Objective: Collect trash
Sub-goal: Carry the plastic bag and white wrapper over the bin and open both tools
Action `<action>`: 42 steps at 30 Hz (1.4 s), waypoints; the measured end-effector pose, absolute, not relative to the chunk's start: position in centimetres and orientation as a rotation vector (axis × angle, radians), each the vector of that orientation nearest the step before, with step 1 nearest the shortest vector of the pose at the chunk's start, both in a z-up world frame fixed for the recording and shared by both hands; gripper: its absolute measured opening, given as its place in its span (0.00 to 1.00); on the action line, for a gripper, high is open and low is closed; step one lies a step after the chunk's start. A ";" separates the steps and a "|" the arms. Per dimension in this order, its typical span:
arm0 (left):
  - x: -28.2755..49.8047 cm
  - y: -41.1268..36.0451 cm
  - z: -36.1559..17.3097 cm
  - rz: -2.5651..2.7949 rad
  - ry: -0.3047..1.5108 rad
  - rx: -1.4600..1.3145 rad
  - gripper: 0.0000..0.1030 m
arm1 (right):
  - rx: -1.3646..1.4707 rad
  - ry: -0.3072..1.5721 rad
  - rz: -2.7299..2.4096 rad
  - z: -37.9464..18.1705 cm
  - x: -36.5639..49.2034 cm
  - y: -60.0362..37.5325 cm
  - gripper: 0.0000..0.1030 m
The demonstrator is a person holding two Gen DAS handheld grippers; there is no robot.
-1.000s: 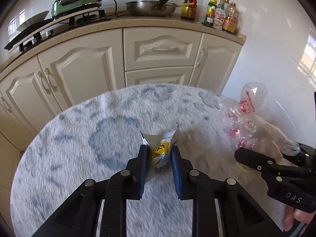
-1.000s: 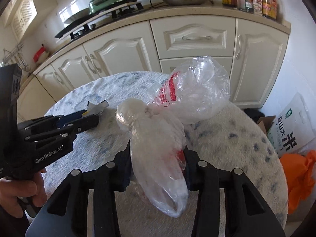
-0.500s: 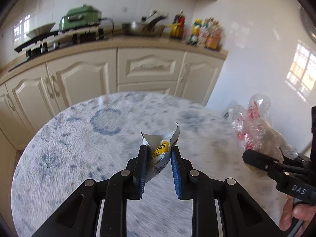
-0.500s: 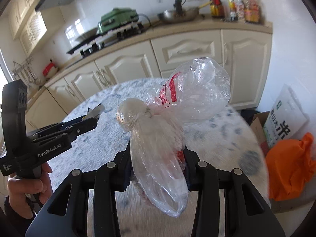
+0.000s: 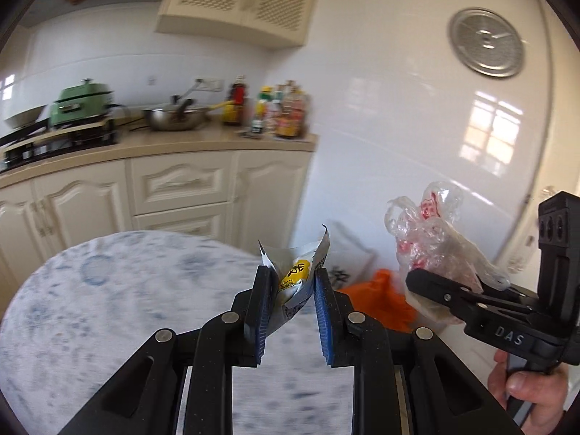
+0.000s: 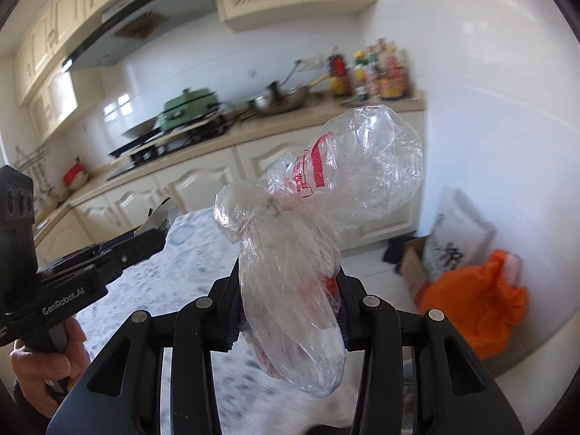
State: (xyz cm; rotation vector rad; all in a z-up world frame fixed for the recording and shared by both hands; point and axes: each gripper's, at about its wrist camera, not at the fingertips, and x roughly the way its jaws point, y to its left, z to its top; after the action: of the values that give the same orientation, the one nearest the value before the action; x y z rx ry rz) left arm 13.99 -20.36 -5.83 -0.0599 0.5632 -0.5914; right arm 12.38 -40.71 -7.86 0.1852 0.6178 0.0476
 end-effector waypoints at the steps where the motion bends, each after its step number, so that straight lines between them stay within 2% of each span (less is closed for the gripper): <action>1: 13.7 -21.4 -5.9 -0.613 0.563 -0.062 0.19 | 0.187 0.614 0.030 -7.7 11.8 -41.5 0.39; 9: 11.9 -31.1 -8.4 -0.799 0.627 -0.041 0.19 | 0.231 0.636 -0.158 -8.9 7.0 -49.9 0.39; 24: 12.3 -46.5 -19.2 -0.877 0.963 0.102 0.20 | 0.453 0.849 -0.279 -22.2 6.6 -61.8 0.39; 27: 13.6 -49.3 -21.3 -0.867 1.040 0.117 0.27 | 0.505 0.898 -0.279 -25.2 7.3 -63.5 0.40; 28: 14.2 -50.1 -22.1 -0.845 1.066 0.129 0.37 | 0.518 0.912 -0.277 -26.1 7.4 -64.0 0.42; 29: 14.6 -50.6 -22.6 -0.833 1.085 0.135 0.42 | 0.532 0.939 -0.283 -27.2 7.8 -64.4 0.42; 30: 14.9 -50.9 -23.2 -0.822 1.107 0.131 0.55 | 0.545 0.961 -0.287 -28.2 8.1 -64.8 0.44; 31: 15.8 -51.4 -23.5 -0.808 1.126 0.132 0.69 | 0.566 0.976 -0.289 -29.2 8.2 -65.3 0.52; 32: 16.5 -52.0 -23.7 -0.787 1.141 0.138 0.74 | 0.594 0.982 -0.291 -30.0 8.0 -65.7 0.58; 33: 16.6 -52.2 -23.8 -0.767 1.145 0.142 0.80 | 0.617 0.987 -0.295 -30.6 7.8 -66.1 0.72; 34: 16.7 -52.3 -23.7 -0.750 1.143 0.150 0.83 | 0.637 0.987 -0.298 -31.1 7.6 -66.4 0.80; 37: 17.9 -53.7 -22.8 -0.714 1.125 0.168 0.94 | 0.677 0.985 -0.319 -31.8 6.8 -67.2 0.89; 39: 18.3 -54.4 -22.4 -0.698 1.113 0.171 0.95 | 0.680 0.975 -0.354 -31.5 6.2 -67.5 0.98; 42: 17.2 -54.4 -21.0 -0.697 1.088 0.178 0.96 | 0.687 0.959 -0.378 -30.6 6.3 -67.6 1.00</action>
State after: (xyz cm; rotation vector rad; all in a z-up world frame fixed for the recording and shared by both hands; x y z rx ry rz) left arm 17.18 -54.41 -21.00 0.1778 1.0883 -0.6967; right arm 6.30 -67.59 -30.61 0.6868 0.9589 -0.3783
